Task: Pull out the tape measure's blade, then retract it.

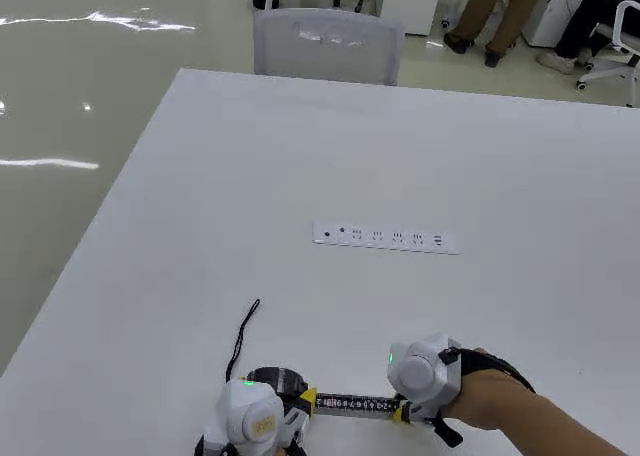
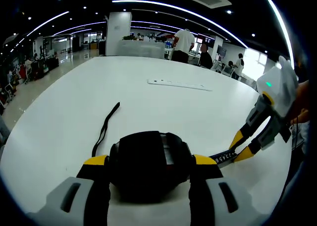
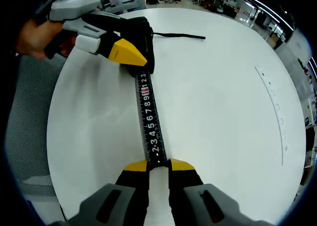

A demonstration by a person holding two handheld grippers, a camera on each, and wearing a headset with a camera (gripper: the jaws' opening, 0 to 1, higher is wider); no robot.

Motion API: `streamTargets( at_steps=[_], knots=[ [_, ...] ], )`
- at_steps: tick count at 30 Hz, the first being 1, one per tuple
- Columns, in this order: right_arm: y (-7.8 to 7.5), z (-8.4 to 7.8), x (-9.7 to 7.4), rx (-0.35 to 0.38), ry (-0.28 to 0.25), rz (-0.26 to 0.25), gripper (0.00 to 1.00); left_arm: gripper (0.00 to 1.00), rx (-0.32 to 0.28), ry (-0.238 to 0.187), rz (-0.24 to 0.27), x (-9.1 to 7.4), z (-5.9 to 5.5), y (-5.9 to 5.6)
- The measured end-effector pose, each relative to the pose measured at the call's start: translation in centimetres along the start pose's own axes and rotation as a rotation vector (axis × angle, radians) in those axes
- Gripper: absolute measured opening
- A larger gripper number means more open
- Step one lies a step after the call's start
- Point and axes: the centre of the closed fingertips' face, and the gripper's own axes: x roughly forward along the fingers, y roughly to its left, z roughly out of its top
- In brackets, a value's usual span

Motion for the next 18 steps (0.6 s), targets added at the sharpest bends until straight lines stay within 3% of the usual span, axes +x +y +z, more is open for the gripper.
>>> streamTargets(
  at_steps=[18],
  knots=[
    [0.34, 1.05, 0.50, -0.005, -0.012, 0.002, 0.13, 0.61, 0.006, 0.004, -0.007, 0.02, -0.03, -0.01]
  ],
)
